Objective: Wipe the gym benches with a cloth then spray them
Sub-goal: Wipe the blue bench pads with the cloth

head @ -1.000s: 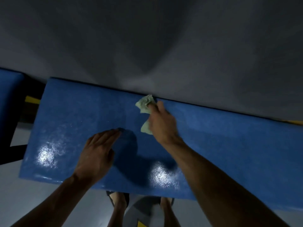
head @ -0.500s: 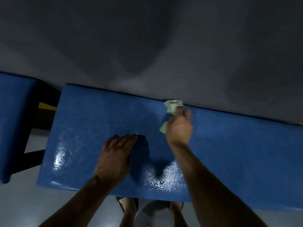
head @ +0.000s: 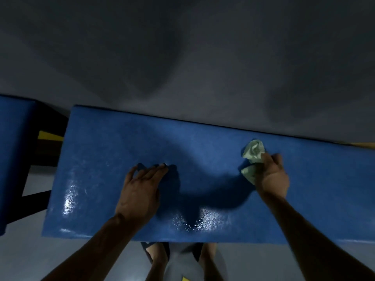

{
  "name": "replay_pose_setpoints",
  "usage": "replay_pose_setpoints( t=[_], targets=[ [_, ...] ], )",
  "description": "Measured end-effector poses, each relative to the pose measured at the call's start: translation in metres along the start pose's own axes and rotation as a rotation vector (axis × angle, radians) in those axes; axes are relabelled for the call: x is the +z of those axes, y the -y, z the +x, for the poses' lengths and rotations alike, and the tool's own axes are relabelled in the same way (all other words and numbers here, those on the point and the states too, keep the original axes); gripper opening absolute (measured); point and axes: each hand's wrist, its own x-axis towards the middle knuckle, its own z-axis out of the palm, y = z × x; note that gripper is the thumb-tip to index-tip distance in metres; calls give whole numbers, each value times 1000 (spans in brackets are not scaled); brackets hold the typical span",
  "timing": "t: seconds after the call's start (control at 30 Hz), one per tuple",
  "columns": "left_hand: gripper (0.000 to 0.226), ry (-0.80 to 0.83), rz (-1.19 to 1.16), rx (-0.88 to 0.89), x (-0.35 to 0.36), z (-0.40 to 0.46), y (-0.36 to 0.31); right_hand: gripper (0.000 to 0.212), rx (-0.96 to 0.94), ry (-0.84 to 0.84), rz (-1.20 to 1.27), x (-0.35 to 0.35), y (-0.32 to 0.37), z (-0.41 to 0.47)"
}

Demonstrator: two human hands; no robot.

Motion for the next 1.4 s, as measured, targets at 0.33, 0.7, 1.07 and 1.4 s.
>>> replay_pose_setpoints(
  t=[0.33,0.7,1.07,1.4],
  targets=[
    [71,-30,69,23,2,2,-3,44,-511,93,133,63,144,-109],
    [74,-33,23,3,1,-1,-6,41,-15,-97,67,33,-16,-51],
    [70,-97,51,34,4,-5,-6,50,-729,54,4,56,71,-126],
    [83,-32,43,-1,8,-6,-11,49,21,-89,31,44,-1,-118]
  ],
)
